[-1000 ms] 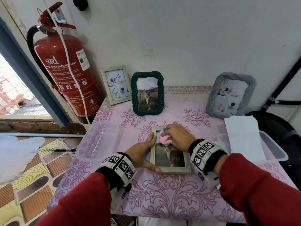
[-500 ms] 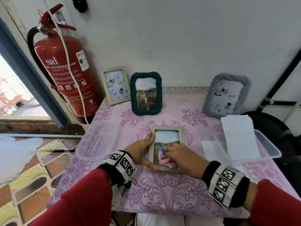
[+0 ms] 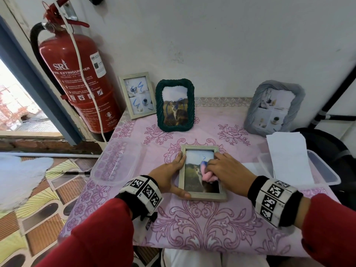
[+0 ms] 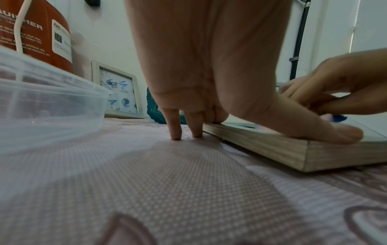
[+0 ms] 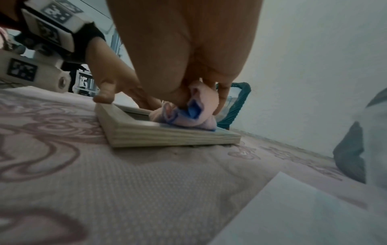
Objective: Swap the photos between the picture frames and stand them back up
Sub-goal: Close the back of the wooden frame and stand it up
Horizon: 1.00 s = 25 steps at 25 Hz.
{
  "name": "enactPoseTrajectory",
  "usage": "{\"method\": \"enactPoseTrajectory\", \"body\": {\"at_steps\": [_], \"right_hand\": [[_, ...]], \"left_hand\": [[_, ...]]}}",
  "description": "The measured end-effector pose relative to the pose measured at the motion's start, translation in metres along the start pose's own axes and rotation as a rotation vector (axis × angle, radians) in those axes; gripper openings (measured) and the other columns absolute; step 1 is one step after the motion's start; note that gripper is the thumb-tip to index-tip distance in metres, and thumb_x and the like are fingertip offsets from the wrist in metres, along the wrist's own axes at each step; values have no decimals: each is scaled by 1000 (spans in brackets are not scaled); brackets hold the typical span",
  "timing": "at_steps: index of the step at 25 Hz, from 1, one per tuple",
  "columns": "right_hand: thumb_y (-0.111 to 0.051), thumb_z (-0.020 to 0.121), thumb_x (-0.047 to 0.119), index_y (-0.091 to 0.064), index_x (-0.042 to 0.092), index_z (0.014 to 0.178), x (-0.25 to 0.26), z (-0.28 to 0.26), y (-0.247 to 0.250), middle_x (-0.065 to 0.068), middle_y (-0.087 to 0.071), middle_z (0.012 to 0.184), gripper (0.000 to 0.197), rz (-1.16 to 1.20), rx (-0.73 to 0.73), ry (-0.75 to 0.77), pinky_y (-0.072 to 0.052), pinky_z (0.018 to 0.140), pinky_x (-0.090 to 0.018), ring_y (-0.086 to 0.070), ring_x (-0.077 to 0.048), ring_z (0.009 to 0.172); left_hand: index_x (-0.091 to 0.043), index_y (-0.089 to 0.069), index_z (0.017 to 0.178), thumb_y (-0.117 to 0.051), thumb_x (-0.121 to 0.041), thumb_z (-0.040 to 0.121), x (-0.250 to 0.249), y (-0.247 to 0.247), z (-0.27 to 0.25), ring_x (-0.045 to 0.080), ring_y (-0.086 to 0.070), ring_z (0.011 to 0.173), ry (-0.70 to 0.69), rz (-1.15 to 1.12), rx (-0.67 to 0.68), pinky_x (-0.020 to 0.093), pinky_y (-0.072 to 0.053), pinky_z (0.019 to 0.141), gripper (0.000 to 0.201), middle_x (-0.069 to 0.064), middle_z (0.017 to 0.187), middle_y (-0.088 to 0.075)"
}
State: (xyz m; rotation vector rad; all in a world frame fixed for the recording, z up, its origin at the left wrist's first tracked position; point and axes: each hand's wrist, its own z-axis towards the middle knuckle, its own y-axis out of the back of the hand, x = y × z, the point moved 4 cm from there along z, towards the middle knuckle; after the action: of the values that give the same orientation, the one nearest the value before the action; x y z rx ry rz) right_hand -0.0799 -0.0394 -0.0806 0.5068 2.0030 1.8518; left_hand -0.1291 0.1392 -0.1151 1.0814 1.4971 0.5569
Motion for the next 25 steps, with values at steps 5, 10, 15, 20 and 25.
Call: {"method": "enactPoseTrajectory", "body": {"at_steps": [5,10,15,20,25], "right_hand": [[-48,86,14,-59,23,111,-25,26,-6,8,-61,113,29,82,-11,-27,-28,83,-27,-41,-17,102],[-52,71,2,-66,18,95,-34,51,-7,3,-65,103,31,138,2,-76,-37,82,-36,-45,-22,96],[-49,70,-1,-65,11,98,-27,56,-11,-3,-66,101,34,306,-36,-103,-37,81,-34,-47,-27,90],[-48,72,0,-63,14,97,-3,35,-10,-1,-66,97,32,369,-24,-21,-34,74,-33,-36,-17,80],[-54,87,17,-61,20,102,35,1,-8,-2,-61,98,17,311,-41,111,-34,79,-30,-43,-17,92]], "left_hand": [[-17,7,150,-77,-49,67,-1,-1,2,15,-18,143,-4,31,19,14,-13,109,122,2,158,13],[-17,11,149,-76,-49,68,-5,0,2,15,-18,144,1,56,47,24,-19,116,123,3,157,18],[-14,7,149,-77,-44,69,-10,2,2,17,-17,144,13,66,60,24,-18,116,120,6,158,13],[-12,7,149,-75,-44,71,-13,5,1,20,-18,144,34,92,77,28,-18,117,118,8,158,12],[-12,6,149,-77,-43,70,-14,6,1,21,-19,144,29,110,69,25,-19,116,119,10,158,12]]}}
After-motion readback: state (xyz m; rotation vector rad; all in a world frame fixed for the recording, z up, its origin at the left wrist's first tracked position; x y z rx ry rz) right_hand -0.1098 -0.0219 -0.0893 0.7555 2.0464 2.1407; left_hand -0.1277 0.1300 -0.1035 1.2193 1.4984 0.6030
